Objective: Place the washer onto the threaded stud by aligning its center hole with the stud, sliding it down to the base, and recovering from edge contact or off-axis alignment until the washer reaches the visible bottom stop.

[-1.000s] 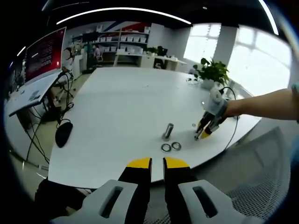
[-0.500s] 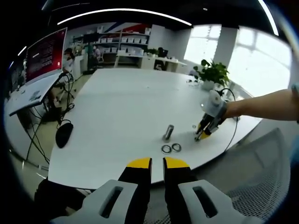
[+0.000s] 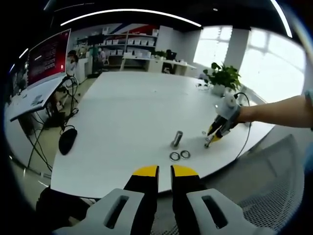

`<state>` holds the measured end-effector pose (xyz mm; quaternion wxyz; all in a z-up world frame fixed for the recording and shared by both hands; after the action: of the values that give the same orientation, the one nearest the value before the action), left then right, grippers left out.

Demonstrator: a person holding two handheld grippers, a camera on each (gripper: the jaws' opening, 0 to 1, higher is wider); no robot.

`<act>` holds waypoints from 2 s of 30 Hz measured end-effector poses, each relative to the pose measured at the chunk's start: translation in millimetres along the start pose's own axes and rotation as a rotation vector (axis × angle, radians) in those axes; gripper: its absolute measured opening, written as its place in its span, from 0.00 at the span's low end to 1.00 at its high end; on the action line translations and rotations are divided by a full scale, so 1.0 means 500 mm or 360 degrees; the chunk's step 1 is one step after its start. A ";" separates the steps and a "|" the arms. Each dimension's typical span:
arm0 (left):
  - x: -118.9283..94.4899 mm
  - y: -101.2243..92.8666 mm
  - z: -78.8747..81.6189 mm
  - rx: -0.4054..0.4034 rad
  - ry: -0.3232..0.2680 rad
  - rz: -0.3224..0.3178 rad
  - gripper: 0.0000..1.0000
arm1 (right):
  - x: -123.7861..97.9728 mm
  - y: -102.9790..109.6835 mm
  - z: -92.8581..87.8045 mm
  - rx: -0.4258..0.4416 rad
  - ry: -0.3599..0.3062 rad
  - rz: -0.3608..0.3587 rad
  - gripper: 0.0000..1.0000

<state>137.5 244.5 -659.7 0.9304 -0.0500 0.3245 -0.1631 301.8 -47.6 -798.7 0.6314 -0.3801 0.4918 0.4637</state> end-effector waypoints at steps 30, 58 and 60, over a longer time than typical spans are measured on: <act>0.001 -0.001 0.000 -0.0003 0.0000 -0.0002 0.07 | -0.003 0.000 -0.001 0.0038 -0.0105 -0.0069 0.13; -0.001 -0.002 0.003 0.0003 -0.0015 -0.0011 0.07 | -0.135 0.067 0.068 -0.0022 -0.0325 0.0087 0.13; -0.001 -0.002 0.003 0.0002 -0.0017 -0.0011 0.07 | -0.134 0.070 0.070 -0.0043 -0.0303 0.0094 0.13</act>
<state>137.7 243.6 -658.0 0.9316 -0.0513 0.3191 -0.1662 271.8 -19.4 -726.4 0.6561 -0.3281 0.4341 0.5229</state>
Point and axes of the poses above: the point that each gripper's makers call its tool centre point, and the gripper's own axes: x roughly forward along the fingers, y roughly to its left, z roughly out of its top, the point moved 4 cm from there along -x, roughly backward along the fingers
